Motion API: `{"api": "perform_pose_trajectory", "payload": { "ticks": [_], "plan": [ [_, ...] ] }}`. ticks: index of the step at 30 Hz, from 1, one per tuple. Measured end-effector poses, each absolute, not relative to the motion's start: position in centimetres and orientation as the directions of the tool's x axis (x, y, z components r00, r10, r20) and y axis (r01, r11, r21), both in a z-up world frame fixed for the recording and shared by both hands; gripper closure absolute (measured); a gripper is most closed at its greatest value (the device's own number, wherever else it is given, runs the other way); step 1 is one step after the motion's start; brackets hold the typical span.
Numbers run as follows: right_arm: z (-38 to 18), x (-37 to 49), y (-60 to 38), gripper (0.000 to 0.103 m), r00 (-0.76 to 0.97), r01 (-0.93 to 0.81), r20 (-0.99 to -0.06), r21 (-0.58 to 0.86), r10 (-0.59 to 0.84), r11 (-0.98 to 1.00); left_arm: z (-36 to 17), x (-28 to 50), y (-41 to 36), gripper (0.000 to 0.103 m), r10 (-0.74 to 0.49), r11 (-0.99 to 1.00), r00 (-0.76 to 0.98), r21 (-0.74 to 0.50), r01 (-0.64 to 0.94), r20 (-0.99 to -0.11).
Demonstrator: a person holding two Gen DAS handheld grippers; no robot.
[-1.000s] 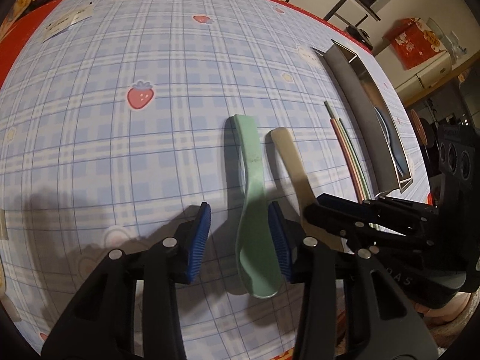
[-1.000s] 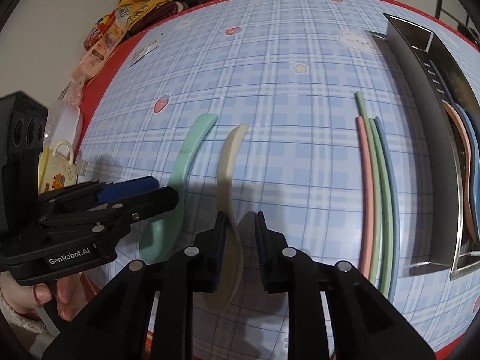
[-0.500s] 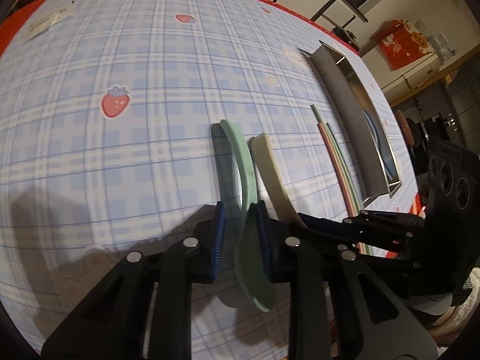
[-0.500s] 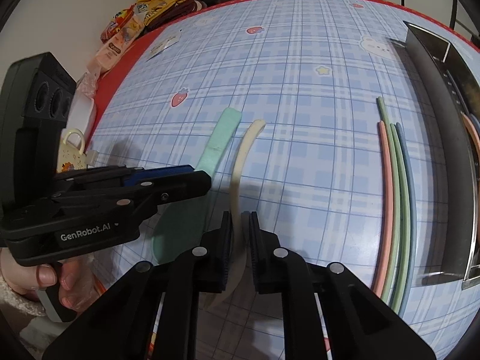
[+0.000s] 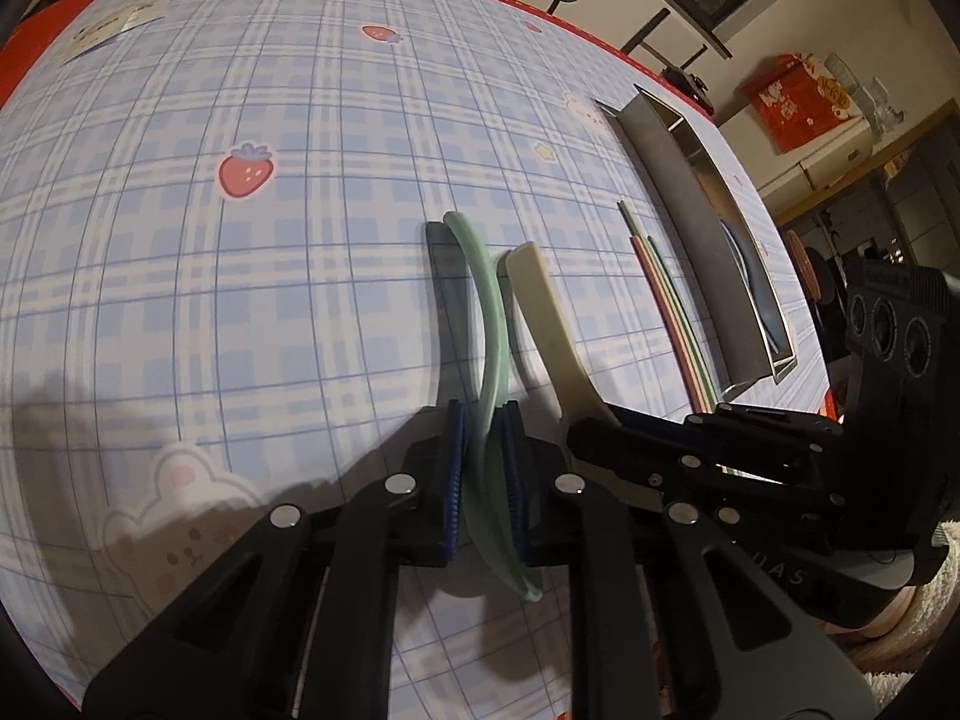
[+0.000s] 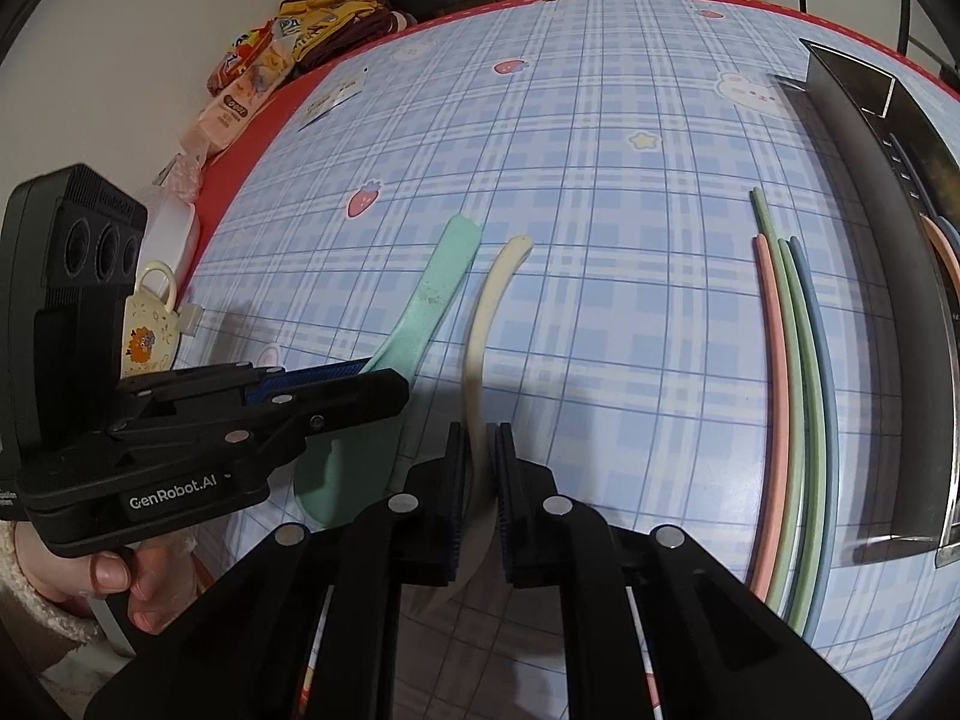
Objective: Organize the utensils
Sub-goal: 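Lift the green spoon with the left tool while the right tool lifts the beige spoon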
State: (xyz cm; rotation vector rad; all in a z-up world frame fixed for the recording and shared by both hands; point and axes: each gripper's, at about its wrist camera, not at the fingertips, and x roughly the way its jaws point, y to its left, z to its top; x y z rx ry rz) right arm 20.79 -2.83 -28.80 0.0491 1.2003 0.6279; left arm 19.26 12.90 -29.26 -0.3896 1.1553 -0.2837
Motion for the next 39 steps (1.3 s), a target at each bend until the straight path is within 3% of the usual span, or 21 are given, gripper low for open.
{"api": "perform_pose_trajectory", "payload": {
  "ticks": [19,27,39],
  "plan": [
    [-28.4,20.7,-4.3,0.093,0.194,-0.390,-0.832,0.420,0.519,0.819,-29.0,18.6,12.0,0.089,-0.366,0.921,0.386,-0.388,0.024,-0.846],
    [-27.8,19.3,-7.1,0.093,0.209,-0.359,-0.802,0.469,0.559,0.807,-29.1,15.6,12.3,0.090,-0.410,0.881,0.391,-0.469,-0.064,-0.824],
    [-25.6,18.9,-11.9,0.093,0.229,-0.343,-0.780,0.496,0.583,0.798,-24.7,13.9,9.1,0.090,-0.374,0.896,0.434,-0.441,-0.060,-0.819]
  ]
}}
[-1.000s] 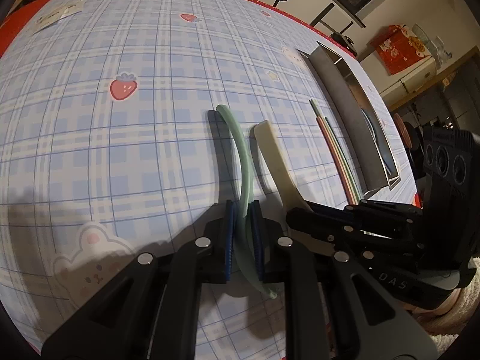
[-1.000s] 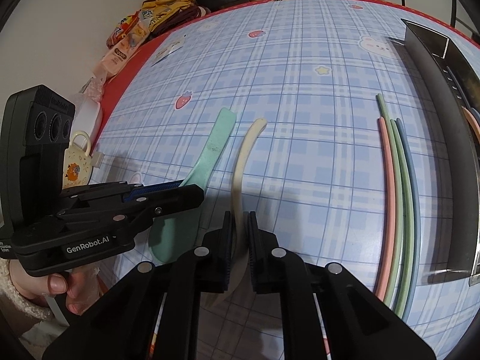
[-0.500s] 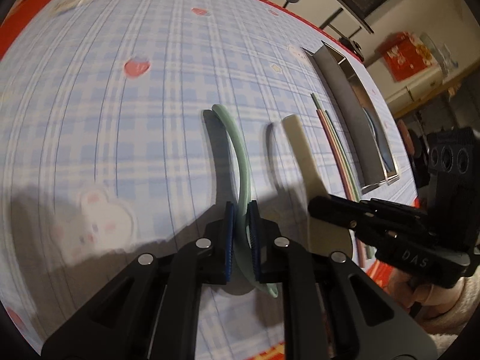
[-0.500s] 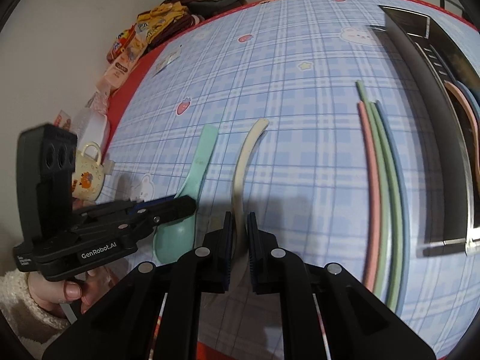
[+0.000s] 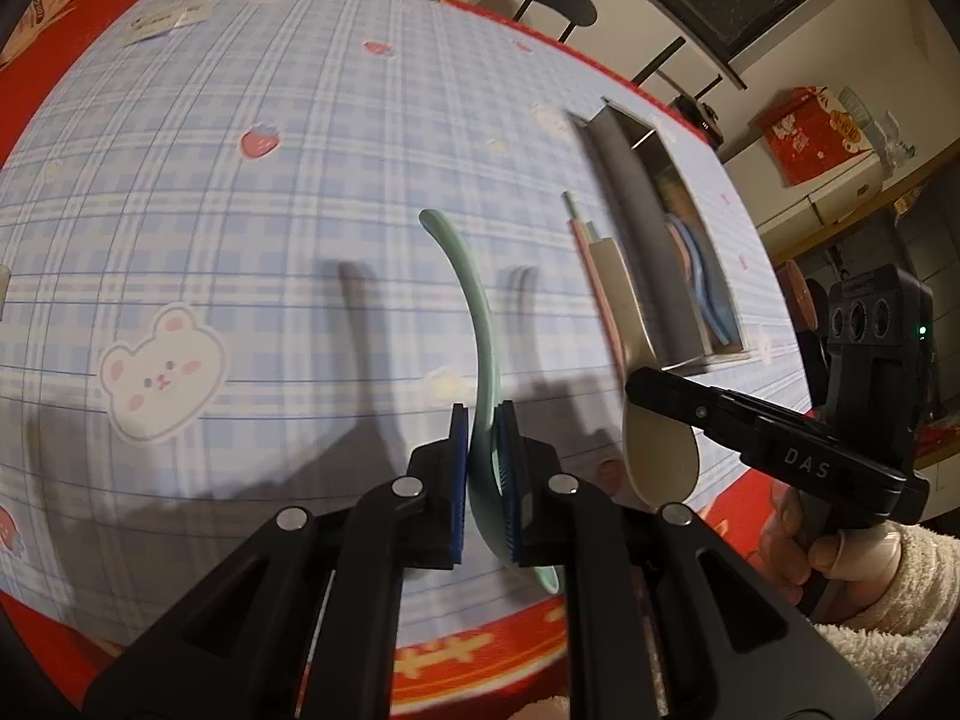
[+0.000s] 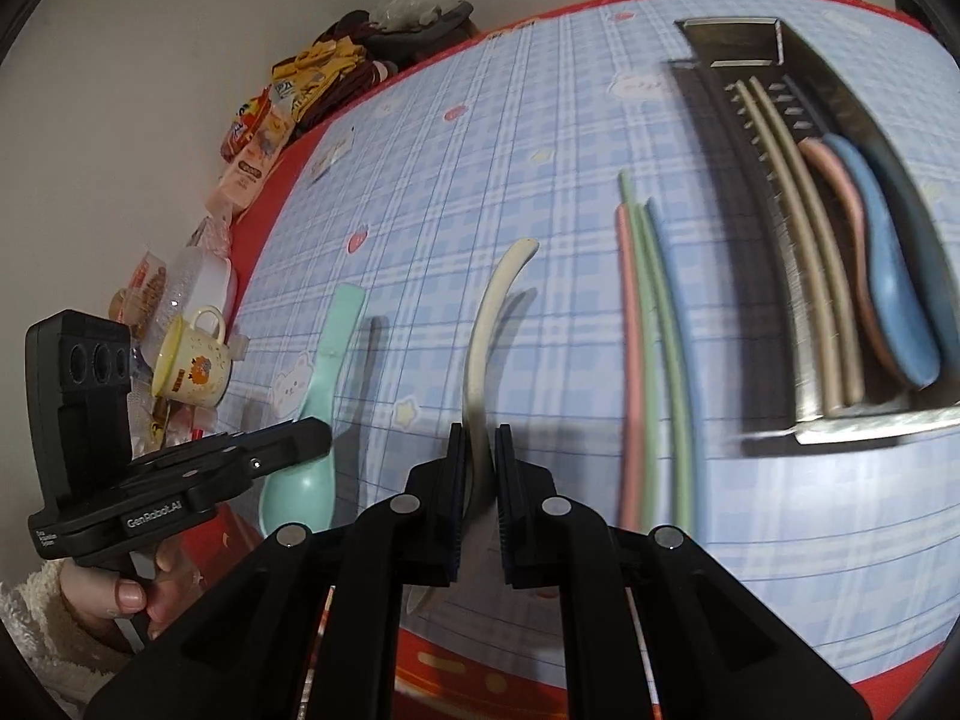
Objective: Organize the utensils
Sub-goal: 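Lift the green spoon with the left tool while the right tool lifts the beige spoon, then carry the green and beige spoons over the metal basket with both tools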
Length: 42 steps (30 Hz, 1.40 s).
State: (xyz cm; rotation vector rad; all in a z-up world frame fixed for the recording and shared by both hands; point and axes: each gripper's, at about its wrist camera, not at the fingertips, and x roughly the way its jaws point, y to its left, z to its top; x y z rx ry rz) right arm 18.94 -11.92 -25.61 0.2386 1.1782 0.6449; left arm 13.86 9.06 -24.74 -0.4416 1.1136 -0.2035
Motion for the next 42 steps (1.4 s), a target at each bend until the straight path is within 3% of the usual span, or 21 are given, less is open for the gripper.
{"api": "perform_pose_trajectory", "payload": {
  "ticks": [13,23,42],
  "plan": [
    [-23.3,20.7,-20.4,0.093,0.327,-0.304,-0.737,0.511,0.592,0.804,-21.3,15.6,4.0,0.090,-0.391,0.883,0.487,-0.468,-0.042,-0.781],
    [-22.8,24.0,-26.8,0.093,0.373,-0.324,-0.757,0.434,0.536,0.840,-19.7,18.6,-1.8,0.090,-0.407,0.871,0.523,-0.490,-0.023,-0.749],
    [-25.4,30.0,-25.9,0.093,0.301,-0.389,-0.796,0.401,0.526,0.829,-20.6,22.7,-5.7,0.090,-0.401,0.866,0.505,-0.496,-0.062,-0.764]
  ]
}}
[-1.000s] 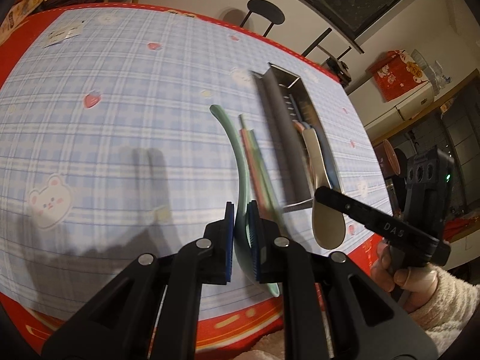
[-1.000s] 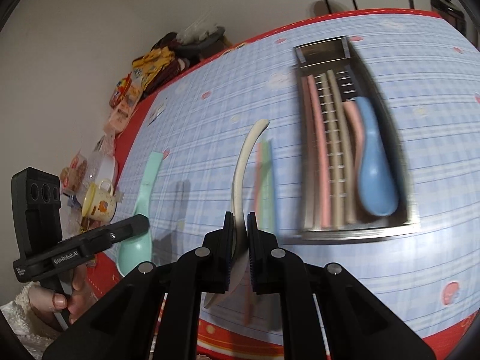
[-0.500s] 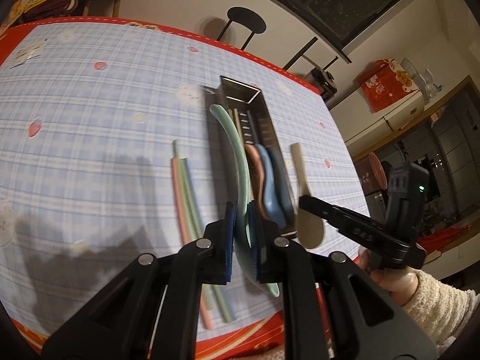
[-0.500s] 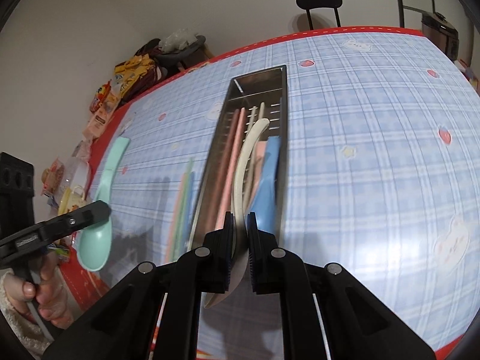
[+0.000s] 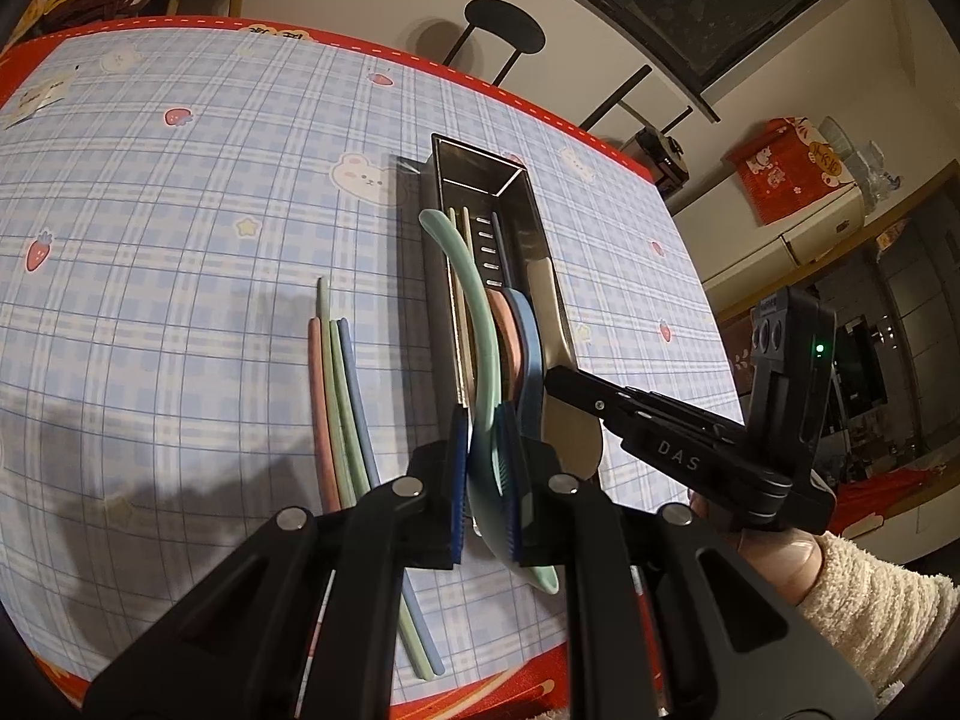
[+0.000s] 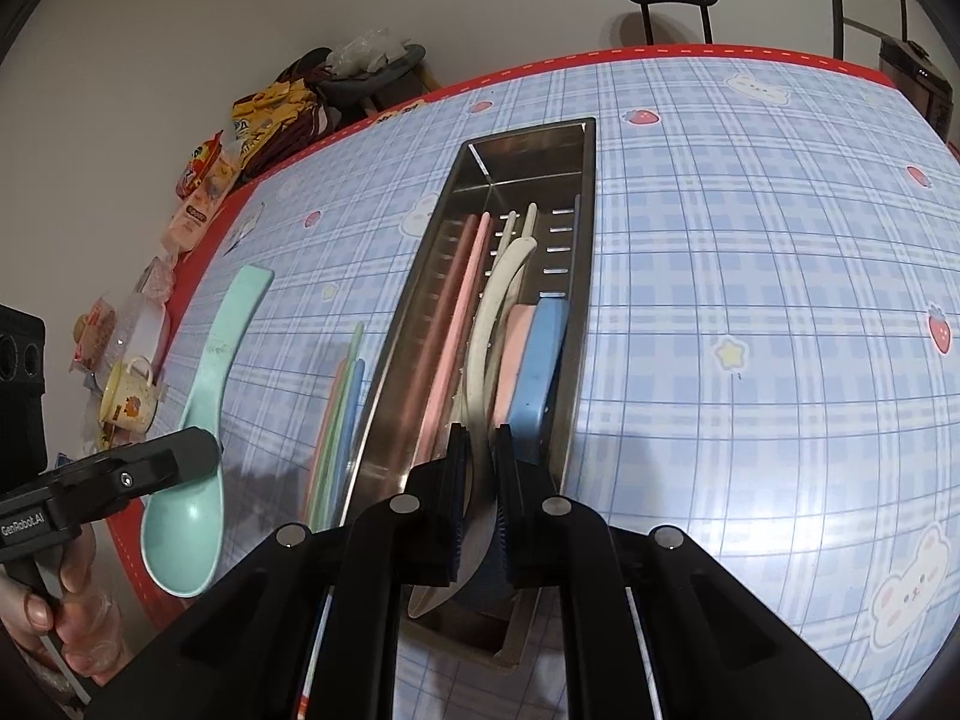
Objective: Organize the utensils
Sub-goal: 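Carry the green and beige spoons over the metal basket with both tools, then lower both spoons into the basket and open both tools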
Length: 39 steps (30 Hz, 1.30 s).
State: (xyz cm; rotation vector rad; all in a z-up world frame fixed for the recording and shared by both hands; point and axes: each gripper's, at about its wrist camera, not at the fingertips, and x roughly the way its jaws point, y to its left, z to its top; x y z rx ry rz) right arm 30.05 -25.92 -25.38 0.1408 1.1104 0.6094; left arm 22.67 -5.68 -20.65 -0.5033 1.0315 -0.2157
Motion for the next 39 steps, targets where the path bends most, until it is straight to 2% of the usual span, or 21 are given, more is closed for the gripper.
{"api": "perform_pose_trajectory", "payload": {
  "ticks": [7,10,12,15,18,25,26,27,28,29,31,33,34,36,38,39],
  "plan": [
    [-25.0,30.2,-26.3,0.091,0.319,-0.394,-0.793,0.387,0.519,0.833,-21.1,23.8,-5.7,0.090,-0.417,0.863,0.483,-0.503,-0.056,-0.770],
    [-23.9,29.6,-27.0,0.081,0.364,-0.395,-0.780,0.366,0.509,0.843,-21.4,24.4,-6.2,0.090,-0.438,0.855,0.468,-0.516,-0.047,-0.768],
    [-23.4,29.4,-27.9,0.070,0.388,-0.369,-0.772,0.370,0.503,0.853,-21.8,25.1,-6.7,0.090,-0.461,0.847,0.453,-0.531,-0.034,-0.763],
    [-23.2,29.3,-29.1,0.058,0.410,-0.329,-0.771,0.374,0.488,0.867,-22.5,26.4,-8.1,0.090,-0.492,0.835,0.430,-0.550,-0.013,-0.757],
    [-23.2,29.3,-30.1,0.051,0.422,-0.293,-0.774,0.376,0.472,0.879,-23.5,27.9,-9.6,0.090,-0.516,0.824,0.411,-0.567,-0.001,-0.751],
    [-23.6,28.8,-32.1,0.049,0.429,-0.233,-0.789,0.374,0.440,0.898,-25.6,30.9,-12.2,0.089,-0.509,0.832,0.385,-0.555,-0.009,-0.769],
    [-23.6,28.7,-32.3,0.048,0.430,-0.230,-0.790,0.373,0.438,0.899,-25.7,31.2,-12.4,0.087,-0.492,0.844,0.381,-0.536,-0.012,-0.783],
    [-23.6,28.6,-32.5,0.046,0.431,-0.227,-0.790,0.373,0.436,0.900,-25.8,31.4,-12.6,0.081,-0.453,0.869,0.374,-0.494,-0.015,-0.809],
    [-23.5,28.5,-32.7,0.045,0.434,-0.223,-0.789,0.374,0.435,0.900,-25.8,31.5,-12.7,0.066,-0.441,0.877,0.373,-0.480,-0.014,-0.817],
    [-23.4,28.4,-32.8,0.043,0.435,-0.220,-0.788,0.375,0.435,0.901,-25.6,31.3,-12.4,0.059,-0.445,0.874,0.384,-0.486,-0.012,-0.809],
    [-23.2,28.2,-32.9,0.038,0.439,-0.213,-0.786,0.379,0.435,0.901,-25.0,30.9,-11.8,0.056,-0.452,0.868,0.403,-0.497,-0.009,-0.796],
    [-23.0,28.0,-32.8,0.029,0.439,-0.210,-0.787,0.379,0.433,0.901,-24.0,30.3,-10.9,0.050,-0.430,0.878,0.427,-0.479,-0.008,-0.795],
    [-23.0,27.8,-32.5,0.028,0.439,-0.208,-0.790,0.374,0.428,0.904,-23.7,29.9,-10.5,0.045,-0.420,0.882,0.438,-0.471,-0.008,-0.795],
    [-23.1,27.4,-32.0,0.016,0.434,-0.203,-0.800,0.363,0.416,0.910,-22.8,29.0,-9.2,0.039,-0.393,0.893,0.461,-0.450,-0.017,-0.796],
    [-23.1,27.0,-31.5,0.013,0.435,-0.199,-0.802,0.357,0.409,0.913,-22.4,27.8,-7.8,0.022,-0.359,0.906,0.472,-0.421,-0.030,-0.805],
    [-23.2,26.7,-31.2,0.011,0.431,-0.200,-0.803,0.358,0.410,0.912,-22.2,27.2,-7.2,0.020,-0.341,0.914,0.479,-0.405,-0.034,-0.809]
  ]
}}
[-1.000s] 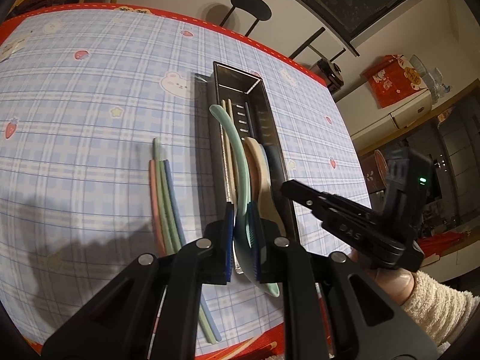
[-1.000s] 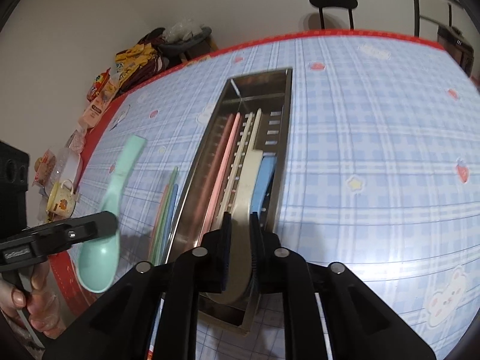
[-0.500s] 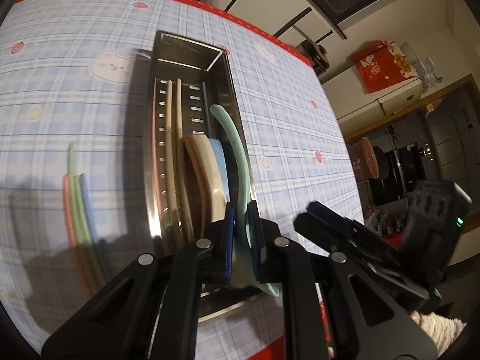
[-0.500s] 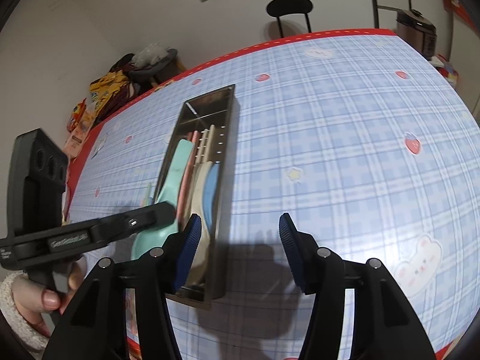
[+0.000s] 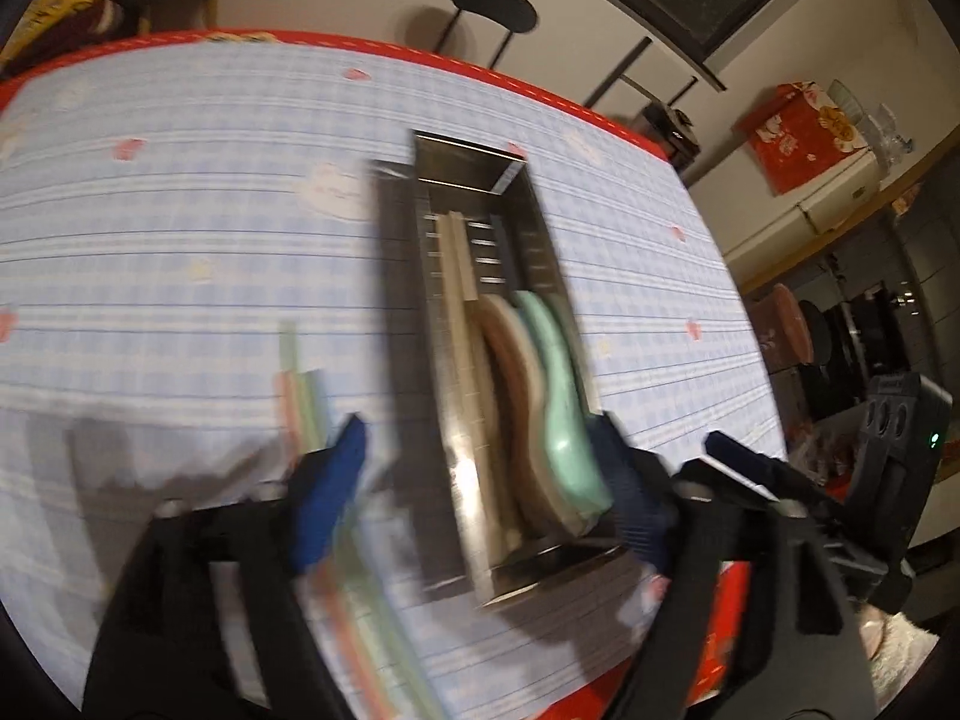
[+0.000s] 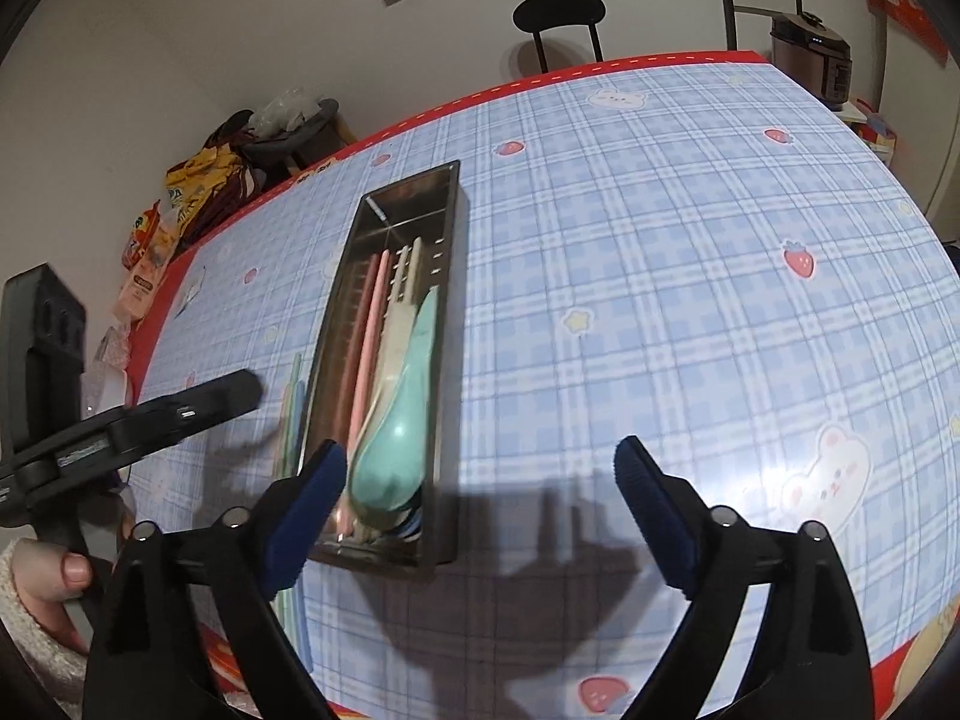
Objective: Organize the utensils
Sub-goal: 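Lower both spoons into the basket and open both tools, then move both tools to the pink, green and blue chopsticks, then grasp the blue chopstick with the right tool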
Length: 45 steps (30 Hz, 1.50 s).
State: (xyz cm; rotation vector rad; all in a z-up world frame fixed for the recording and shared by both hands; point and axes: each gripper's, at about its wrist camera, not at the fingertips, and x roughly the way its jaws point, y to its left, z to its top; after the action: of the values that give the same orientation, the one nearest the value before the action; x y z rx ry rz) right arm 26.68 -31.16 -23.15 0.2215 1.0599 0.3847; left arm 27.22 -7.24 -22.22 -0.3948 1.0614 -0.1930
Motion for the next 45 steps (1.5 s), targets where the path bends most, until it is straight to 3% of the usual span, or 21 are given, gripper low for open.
{"api": "perform_pose_trajectory", "payload": {
  "ticks": [5,16,19,22,23,27,30,45],
  "plan": [
    [-23.4,25.2,-29.7,0.011,0.409,-0.205,-0.805,0.378,0.430,0.903,-22.1,24.0,-4.6,0.020,-0.248,0.949,0.475,-0.309,-0.054,-0.844],
    [-24.8,20.5,-26.4,0.011,0.366,-0.239,-0.830,0.352,0.420,0.905,-25.4,19.1,-2.2,0.020,-0.190,0.966,0.412,-0.245,-0.086,-0.891],
    [-25.5,19.5,-25.6,0.024,0.350,-0.247,-0.849,0.323,0.395,0.913,-26.1,18.4,-2.4,0.022,-0.177,0.971,0.410,-0.226,-0.074,-0.895],
    [-26.0,18.8,-24.8,0.041,0.327,-0.266,-0.858,0.319,0.396,0.910,-26.6,18.1,-2.8,0.034,-0.176,0.974,0.397,-0.218,-0.061,-0.901],
    [-26.2,18.6,-24.5,0.049,0.318,-0.277,-0.858,0.324,0.404,0.905,-26.8,18.0,-2.8,0.041,-0.182,0.974,0.393,-0.220,-0.054,-0.901],
    [-26.7,17.9,-22.5,0.083,0.284,-0.350,-0.859,0.322,0.427,0.880,-27.0,17.5,-2.7,0.054,-0.205,0.970,0.389,-0.239,-0.042,-0.898],
    [-27.3,17.7,-20.9,0.091,0.263,-0.396,-0.862,0.313,0.433,0.864,-26.9,17.4,-2.5,0.062,-0.225,0.966,0.391,-0.256,-0.028,-0.892],
    [-28.1,18.7,-16.0,0.091,0.268,-0.476,-0.879,0.234,0.394,0.848,-27.0,16.9,-1.1,0.063,-0.248,0.956,0.390,-0.289,-0.049,-0.887]
  ]
}}
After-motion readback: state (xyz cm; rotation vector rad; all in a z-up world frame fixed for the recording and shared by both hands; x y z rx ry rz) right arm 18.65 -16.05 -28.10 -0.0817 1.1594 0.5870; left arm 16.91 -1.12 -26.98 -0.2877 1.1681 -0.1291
